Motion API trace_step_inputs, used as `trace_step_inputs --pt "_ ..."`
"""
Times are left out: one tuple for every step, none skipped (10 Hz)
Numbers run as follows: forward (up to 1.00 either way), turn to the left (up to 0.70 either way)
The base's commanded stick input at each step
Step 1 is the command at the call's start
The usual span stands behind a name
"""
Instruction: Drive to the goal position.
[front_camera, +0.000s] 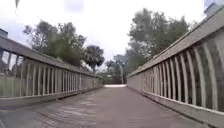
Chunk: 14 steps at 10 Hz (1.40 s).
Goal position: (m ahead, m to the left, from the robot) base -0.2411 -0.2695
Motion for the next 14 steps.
trace_step_inputs --pt "0.85 0.00" --pt "0.85 0.00" --pt "0.85 0.00" --pt "0.85 0.00" --pt "0.85 0.00" --pt "0.85 0.00" --pt "0.08 0.00" --pt "-0.46 0.00" --pt "-0.50 0.00" --pt "-0.50 0.00" --pt "-0.50 0.00" --pt "-0.50 0.00" --pt "-0.50 0.00" --pt "-0.50 0.00"
